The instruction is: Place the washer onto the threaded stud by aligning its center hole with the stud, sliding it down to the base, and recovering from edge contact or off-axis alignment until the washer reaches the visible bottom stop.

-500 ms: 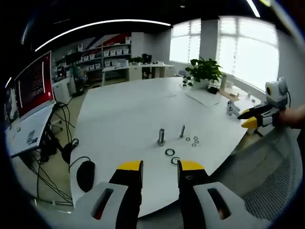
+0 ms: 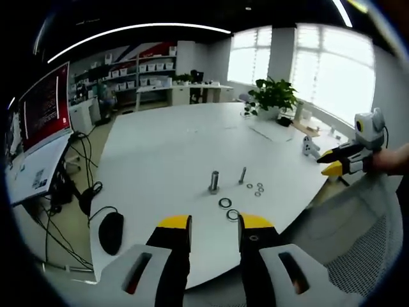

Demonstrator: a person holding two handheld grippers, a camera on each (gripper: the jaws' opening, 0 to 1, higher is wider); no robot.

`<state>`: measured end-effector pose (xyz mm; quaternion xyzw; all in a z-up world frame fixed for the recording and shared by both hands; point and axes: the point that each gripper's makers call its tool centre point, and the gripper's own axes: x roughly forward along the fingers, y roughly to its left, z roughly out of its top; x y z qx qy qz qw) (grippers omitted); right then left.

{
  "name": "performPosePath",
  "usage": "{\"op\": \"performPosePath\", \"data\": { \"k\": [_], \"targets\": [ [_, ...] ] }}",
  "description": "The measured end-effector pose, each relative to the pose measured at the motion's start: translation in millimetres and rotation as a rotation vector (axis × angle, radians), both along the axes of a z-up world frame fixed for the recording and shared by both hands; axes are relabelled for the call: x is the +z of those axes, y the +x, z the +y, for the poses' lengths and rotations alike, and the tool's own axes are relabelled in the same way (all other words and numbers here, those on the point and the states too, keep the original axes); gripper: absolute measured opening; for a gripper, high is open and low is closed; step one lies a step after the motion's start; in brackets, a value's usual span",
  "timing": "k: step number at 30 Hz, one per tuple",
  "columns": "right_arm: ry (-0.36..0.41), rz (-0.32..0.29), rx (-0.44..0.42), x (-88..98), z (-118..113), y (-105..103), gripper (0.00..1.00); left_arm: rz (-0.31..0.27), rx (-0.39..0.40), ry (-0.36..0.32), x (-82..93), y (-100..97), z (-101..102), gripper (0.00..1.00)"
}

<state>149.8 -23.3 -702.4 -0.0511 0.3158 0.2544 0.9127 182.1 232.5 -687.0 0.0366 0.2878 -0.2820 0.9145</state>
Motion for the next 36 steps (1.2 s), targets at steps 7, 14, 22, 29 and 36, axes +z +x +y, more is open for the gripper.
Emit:
{"op": "performPosePath", "data": {
  "k": [7,14,22,29,36],
  "targets": [
    [0.001,-0.003,0.003,0.5,-0.4,0.0,0.33,-0.011,0.009,-0.003,2.1,1.5,1.5,0.27],
    [0.014,-0.017,0.011,3.5,1.6,-0.7,0.33,-0.015,0.003,0.021,0.6,0.2,2.4,0.27],
    [0.026,-0.005,-0.001,2.2,1.5,-0.5,0.35,-0.015,0.034,0.027,0.6,2.6,8.8,0.28],
    [0.037,-0.005,0.01,3.1,4.9,-0.2,0.37,-0.012,0.032,0.033,-0.7,2.0,8.8,0.28],
    [0.041,-0.003,0.012,3.1,6.1,-0.2,0.38,-0.013,0.038,0.035,-0.9,3.3,10.3,0.28]
  ]
}}
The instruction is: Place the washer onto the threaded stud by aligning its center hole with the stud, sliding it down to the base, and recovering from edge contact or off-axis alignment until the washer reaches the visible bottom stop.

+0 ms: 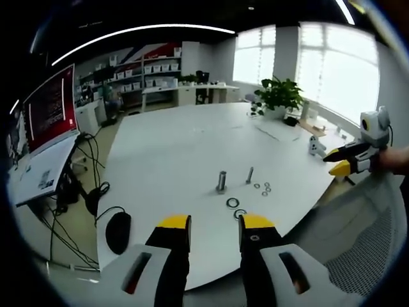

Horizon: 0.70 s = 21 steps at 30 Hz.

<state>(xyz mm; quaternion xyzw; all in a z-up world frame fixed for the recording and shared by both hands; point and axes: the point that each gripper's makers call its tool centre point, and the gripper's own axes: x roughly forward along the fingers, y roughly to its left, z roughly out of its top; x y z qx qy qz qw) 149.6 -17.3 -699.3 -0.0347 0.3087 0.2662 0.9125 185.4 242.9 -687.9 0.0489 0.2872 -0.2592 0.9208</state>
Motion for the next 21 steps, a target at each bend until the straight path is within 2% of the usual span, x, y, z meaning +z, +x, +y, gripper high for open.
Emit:
{"op": "performPosePath", "data": {
  "k": [3,21],
  "targets": [
    [-0.019,-0.004,0.005,-0.9,-0.4,-0.2,0.38,0.007,-0.007,0.002,-1.3,-1.5,-0.9,0.28],
    [-0.022,0.007,-0.003,-1.8,-2.0,-0.5,0.38,0.042,-0.041,0.018,-7.2,-6.3,-6.7,0.27]
  ]
}}
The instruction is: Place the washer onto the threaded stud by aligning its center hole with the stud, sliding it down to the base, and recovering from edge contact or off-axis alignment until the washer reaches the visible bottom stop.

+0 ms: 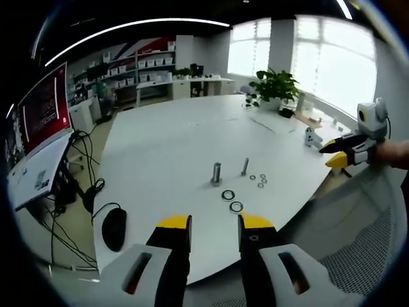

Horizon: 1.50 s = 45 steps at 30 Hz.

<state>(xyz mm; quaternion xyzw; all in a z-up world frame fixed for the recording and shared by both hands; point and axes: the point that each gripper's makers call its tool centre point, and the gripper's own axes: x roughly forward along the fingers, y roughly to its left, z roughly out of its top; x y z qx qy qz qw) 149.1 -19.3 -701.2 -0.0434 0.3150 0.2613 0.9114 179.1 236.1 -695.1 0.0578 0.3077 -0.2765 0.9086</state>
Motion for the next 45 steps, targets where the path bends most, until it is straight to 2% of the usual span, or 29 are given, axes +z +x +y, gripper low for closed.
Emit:
{"op": "performPosePath", "data": {
  "k": [10,13,16,26,30,35,45],
  "targets": [
    [-0.011,0.012,0.013,-3.0,-0.9,-1.6,0.38,-0.024,-0.008,-0.022,8.0,0.3,-5.7,0.26],
    [-0.013,0.003,0.016,-1.6,-0.4,-0.7,0.38,-0.009,-0.027,-0.013,4.5,-1.4,-8.1,0.26],
    [-0.007,0.005,0.015,-1.5,-1.5,-0.9,0.38,-0.021,-0.033,-0.012,7.8,0.0,-10.8,0.26],
    [-0.002,-0.001,0.027,-0.1,1.1,-1.2,0.38,0.052,-0.019,-0.001,4.8,1.9,-8.3,0.26],
    [0.0,-0.004,0.033,0.5,2.3,-1.6,0.38,0.066,-0.037,0.016,4.1,5.1,-16.8,0.26],
    [0.006,-0.009,0.037,1.4,3.1,-1.6,0.38,0.085,-0.045,0.004,1.9,11.7,-32.9,0.26],
    [0.006,-0.009,0.043,1.4,3.5,-1.6,0.38,0.164,-0.087,0.027,-19.7,26.9,-66.0,0.26]
  ]
}}
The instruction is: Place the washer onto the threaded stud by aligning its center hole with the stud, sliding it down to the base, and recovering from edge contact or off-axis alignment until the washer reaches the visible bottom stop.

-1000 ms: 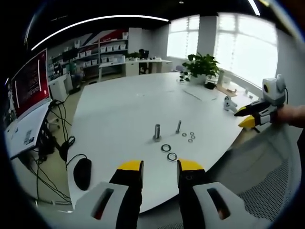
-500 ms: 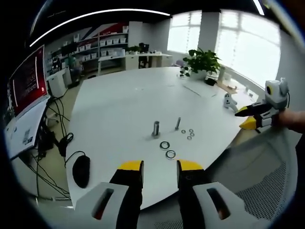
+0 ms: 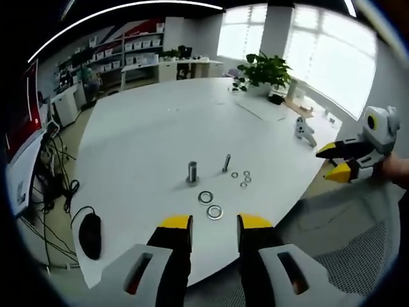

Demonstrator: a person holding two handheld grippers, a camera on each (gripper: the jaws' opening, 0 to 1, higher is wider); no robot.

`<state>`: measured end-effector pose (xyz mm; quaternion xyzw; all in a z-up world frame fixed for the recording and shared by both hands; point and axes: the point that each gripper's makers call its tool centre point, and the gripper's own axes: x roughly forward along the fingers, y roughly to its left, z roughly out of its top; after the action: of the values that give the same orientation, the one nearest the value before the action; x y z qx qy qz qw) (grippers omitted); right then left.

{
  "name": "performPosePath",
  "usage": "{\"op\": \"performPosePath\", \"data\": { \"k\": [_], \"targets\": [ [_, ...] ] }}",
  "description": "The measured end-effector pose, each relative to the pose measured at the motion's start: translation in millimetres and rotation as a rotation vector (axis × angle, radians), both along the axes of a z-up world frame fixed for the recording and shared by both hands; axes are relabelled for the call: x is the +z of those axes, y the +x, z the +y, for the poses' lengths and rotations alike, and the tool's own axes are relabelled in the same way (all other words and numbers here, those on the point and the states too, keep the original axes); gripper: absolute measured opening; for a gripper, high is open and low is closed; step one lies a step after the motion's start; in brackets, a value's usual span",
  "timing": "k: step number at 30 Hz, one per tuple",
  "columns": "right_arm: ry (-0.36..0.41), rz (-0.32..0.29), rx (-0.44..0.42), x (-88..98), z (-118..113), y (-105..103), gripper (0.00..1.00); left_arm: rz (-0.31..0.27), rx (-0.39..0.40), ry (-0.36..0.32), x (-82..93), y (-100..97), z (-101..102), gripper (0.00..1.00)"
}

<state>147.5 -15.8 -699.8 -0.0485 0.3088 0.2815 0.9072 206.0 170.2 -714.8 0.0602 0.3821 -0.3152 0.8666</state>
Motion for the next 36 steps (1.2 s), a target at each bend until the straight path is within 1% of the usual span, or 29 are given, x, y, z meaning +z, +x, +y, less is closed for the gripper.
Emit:
{"op": "performPosePath", "data": {
  "k": [4,11,15,21,23,27,29,32,36],
  "targets": [
    [0.002,0.004,0.0,-0.7,0.1,-0.1,0.38,0.006,-0.028,0.013,-5.0,-0.7,-10.9,0.26],
    [0.001,0.007,0.008,-1.1,1.3,0.1,0.38,0.058,-0.05,0.023,-22.7,4.0,-22.9,0.26],
    [0.004,0.006,0.006,-1.0,0.8,0.3,0.38,0.083,-0.08,0.057,-34.8,7.8,-28.5,0.26],
    [0.009,0.001,0.0,0.1,-0.1,0.8,0.38,0.13,-0.102,0.082,-51.1,13.5,-36.5,0.26],
    [0.011,-0.001,-0.003,0.6,-0.6,1.2,0.38,0.155,-0.113,0.103,-58.6,14.4,-39.2,0.27],
    [0.008,-0.001,-0.002,0.3,-0.8,1.2,0.38,0.181,-0.142,0.138,-69.0,17.4,-45.1,0.27],
    [0.008,-0.003,-0.004,0.7,-1.1,1.3,0.38,0.196,-0.157,0.167,-76.0,19.5,-44.4,0.27],
    [0.009,-0.004,-0.007,0.8,-1.6,1.7,0.38,0.217,-0.162,0.18,-83.1,23.1,-44.7,0.27],
    [0.008,-0.003,-0.009,0.7,-2.1,1.6,0.38,0.245,-0.18,0.221,-94.4,25.5,-44.4,0.28]
  ]
}}
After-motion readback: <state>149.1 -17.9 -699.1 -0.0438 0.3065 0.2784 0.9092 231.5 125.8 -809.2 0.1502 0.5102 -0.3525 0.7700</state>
